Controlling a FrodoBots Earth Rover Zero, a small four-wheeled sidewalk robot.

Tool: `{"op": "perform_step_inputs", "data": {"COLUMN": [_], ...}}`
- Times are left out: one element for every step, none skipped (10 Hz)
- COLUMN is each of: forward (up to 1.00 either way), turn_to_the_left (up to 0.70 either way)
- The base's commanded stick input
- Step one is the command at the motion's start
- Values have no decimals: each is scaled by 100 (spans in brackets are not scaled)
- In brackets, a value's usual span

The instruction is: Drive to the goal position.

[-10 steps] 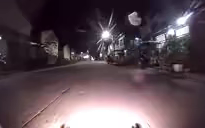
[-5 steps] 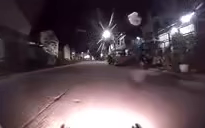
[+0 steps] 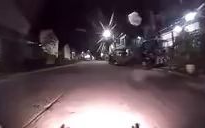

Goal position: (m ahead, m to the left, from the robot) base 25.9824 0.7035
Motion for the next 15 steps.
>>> {"op": "perform_step_inputs", "data": {"forward": [70, 70, 70, 70, 70, 70, 70, 70, 70, 70, 70, 70, 70, 70, 70], "turn_to_the_left": [0, 0, 0, 0, 0, 0, 0, 0, 0, 0, 0, 0, 0, 0, 0]}}
